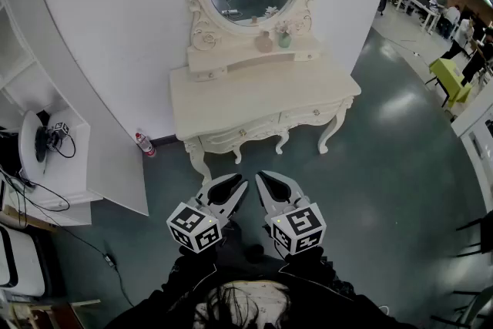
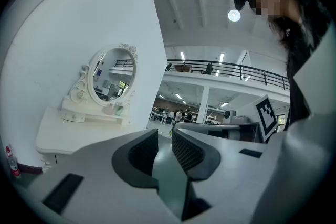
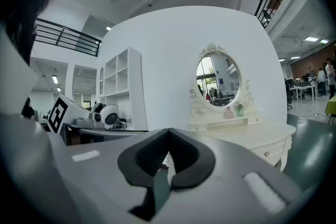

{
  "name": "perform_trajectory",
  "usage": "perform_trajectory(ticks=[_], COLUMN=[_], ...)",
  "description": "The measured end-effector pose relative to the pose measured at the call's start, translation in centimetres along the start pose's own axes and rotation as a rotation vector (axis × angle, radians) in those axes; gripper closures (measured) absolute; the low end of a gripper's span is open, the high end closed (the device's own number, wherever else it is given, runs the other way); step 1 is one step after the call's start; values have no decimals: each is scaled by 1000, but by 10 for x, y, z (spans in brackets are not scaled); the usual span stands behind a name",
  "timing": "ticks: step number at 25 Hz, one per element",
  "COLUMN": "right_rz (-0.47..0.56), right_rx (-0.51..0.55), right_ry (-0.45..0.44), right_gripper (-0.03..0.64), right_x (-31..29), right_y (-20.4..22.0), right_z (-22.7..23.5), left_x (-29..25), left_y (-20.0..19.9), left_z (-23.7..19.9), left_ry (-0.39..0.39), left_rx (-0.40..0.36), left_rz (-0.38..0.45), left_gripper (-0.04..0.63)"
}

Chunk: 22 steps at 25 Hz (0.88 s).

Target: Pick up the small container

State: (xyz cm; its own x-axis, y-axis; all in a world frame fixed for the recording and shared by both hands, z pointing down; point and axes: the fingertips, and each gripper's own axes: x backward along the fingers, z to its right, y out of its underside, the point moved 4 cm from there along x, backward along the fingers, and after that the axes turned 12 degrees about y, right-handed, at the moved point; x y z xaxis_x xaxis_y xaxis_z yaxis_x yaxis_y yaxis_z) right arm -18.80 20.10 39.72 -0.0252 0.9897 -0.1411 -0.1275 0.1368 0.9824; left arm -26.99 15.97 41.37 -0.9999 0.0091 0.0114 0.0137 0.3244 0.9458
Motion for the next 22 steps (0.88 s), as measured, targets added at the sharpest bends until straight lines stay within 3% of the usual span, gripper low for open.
perform_trajectory(ticks=[22], right_rz=[-4], right_rx=[-35], right_ry=[40], right_gripper=[620], right_x=[-22], right_y=[-2], right_z=[37], left_x=[-39], left_y=[-5], left_z=[-19], left_ry=[36], left_rx=[2], left_rz=[-49], left_gripper=[514])
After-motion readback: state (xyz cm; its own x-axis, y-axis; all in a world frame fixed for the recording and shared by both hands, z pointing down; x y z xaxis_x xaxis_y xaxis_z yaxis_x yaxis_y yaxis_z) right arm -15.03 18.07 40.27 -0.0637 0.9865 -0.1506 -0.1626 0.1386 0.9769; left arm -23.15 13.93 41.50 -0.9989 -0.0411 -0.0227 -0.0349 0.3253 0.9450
